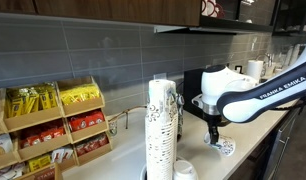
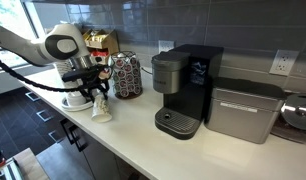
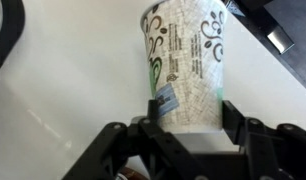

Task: Put the cup on the table

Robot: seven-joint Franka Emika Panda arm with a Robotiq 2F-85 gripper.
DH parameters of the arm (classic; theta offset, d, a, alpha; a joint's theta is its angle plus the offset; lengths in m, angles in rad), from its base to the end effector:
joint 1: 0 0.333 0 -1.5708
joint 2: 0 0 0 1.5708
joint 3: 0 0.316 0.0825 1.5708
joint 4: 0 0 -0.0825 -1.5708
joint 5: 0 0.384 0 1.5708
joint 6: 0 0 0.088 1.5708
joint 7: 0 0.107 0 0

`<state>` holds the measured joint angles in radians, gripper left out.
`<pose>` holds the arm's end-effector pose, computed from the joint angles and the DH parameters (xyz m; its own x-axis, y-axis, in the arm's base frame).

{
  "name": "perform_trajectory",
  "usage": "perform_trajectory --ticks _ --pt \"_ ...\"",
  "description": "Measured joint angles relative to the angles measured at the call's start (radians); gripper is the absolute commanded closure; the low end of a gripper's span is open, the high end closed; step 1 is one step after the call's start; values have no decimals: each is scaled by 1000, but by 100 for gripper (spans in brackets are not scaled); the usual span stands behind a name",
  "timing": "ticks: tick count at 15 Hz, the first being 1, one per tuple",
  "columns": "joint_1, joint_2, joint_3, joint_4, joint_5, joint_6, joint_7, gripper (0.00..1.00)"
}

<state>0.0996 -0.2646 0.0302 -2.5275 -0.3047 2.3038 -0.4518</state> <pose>0.4353 0.0505 0.3755 0.7144 0.6939 -0.0902 0.6937 -0.6855 0.2213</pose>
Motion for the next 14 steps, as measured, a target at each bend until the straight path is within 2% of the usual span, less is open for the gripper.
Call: perform_trajectory --ticks 9,12,14 --pt "-3 37 0 -11 0 56 0 62" --pt "-3 37 0 -12 0 58 0 41" --pt "-3 37 0 -12 0 59 0 46"
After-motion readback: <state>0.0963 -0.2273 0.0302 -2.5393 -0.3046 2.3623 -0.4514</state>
